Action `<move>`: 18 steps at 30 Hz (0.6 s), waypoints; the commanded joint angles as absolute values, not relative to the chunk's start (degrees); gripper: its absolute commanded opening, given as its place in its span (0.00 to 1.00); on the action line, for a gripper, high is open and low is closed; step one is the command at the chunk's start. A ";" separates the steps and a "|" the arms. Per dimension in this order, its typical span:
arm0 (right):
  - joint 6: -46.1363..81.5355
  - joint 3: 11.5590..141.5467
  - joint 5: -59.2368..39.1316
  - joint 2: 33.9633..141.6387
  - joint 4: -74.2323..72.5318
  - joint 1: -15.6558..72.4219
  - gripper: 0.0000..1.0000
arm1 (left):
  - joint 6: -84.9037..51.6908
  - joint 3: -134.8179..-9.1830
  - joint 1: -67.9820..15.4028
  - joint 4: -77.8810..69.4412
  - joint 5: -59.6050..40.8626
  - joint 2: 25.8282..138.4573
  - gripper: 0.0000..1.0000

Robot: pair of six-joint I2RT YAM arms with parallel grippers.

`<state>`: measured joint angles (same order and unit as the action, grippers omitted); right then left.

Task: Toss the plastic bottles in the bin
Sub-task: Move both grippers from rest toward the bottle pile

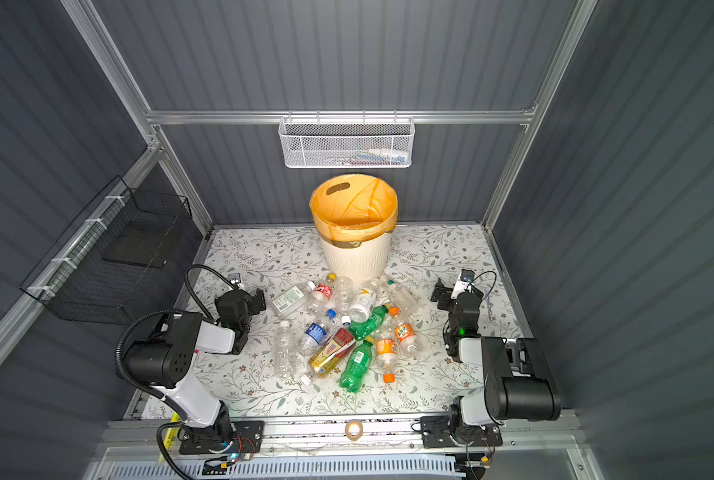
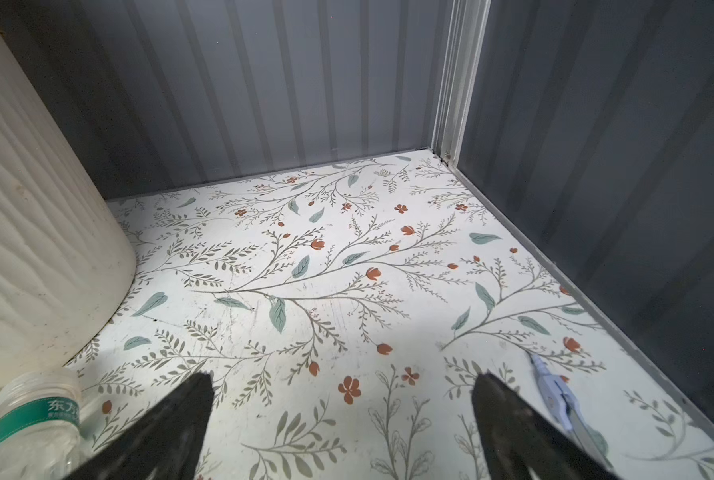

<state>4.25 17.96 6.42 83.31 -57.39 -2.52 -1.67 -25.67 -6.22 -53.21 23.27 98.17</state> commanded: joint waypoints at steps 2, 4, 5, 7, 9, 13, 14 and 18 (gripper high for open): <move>4.40 17.80 5.98 83.81 -57.92 -2.63 0.99 | -1.05 -26.06 -6.24 -54.24 23.03 98.34 1.00; 4.39 17.76 5.99 83.70 -57.92 -2.63 0.99 | -1.05 -26.05 -6.24 -54.30 23.06 98.34 1.00; 4.39 17.75 5.98 83.69 -57.92 -2.61 0.99 | -1.11 -26.05 -6.24 -54.30 23.07 98.35 1.00; 4.37 17.84 5.72 83.80 -57.85 -2.68 0.99 | -1.05 -26.03 -6.24 -54.25 23.03 98.32 1.00; 4.43 17.84 5.60 83.69 -57.82 -2.79 0.99 | -1.05 -26.02 -6.24 -54.30 23.03 98.32 1.00; 4.49 17.84 5.07 83.69 -57.72 -3.05 0.99 | -1.06 -26.06 -6.24 -54.17 23.07 98.37 1.00; 4.64 17.84 4.69 83.72 -57.74 -3.18 0.99 | -1.05 -26.10 -6.24 -54.14 23.09 98.30 1.00; 4.61 17.93 4.61 83.75 -57.57 -3.22 0.99 | -1.02 -26.10 -6.24 -54.14 22.97 98.43 1.00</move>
